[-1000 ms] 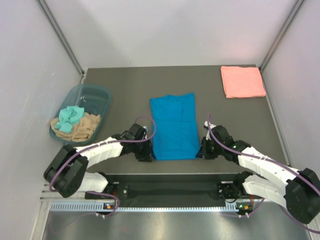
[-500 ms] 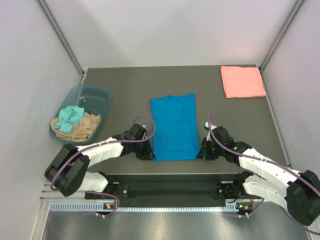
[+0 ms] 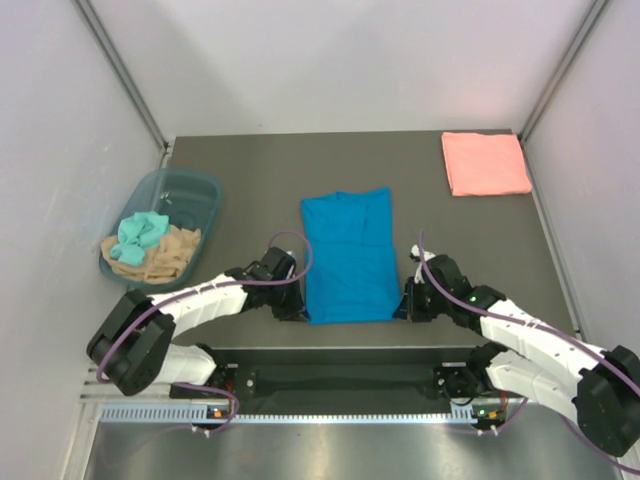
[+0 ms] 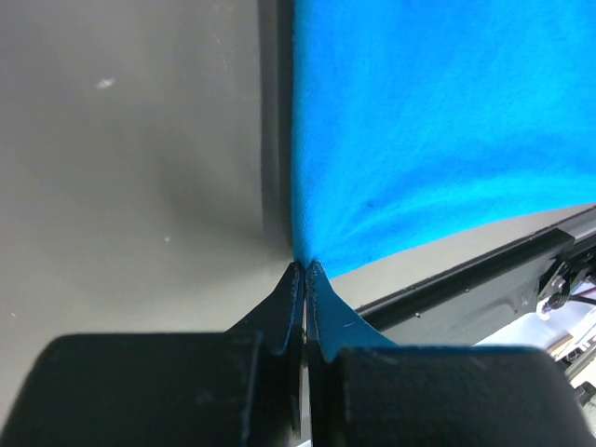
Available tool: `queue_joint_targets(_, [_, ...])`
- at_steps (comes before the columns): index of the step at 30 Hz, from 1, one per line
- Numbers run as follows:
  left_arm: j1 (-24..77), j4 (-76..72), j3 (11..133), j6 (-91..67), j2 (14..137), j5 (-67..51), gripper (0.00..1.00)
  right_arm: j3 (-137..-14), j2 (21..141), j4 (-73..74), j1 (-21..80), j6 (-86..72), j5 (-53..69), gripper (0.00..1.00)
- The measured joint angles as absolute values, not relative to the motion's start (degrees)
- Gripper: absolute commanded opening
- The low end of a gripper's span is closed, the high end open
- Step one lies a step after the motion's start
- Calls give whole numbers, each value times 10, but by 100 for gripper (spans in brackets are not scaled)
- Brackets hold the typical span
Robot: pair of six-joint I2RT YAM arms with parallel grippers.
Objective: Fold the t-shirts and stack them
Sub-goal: Fold the tshirt
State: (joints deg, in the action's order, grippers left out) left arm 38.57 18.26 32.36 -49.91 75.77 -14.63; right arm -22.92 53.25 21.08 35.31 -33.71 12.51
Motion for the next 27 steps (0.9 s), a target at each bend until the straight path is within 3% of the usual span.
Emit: queue_joint_targets(27, [390,271,399,-511,723,-148,0,-262,513,256,360,-329,118,0])
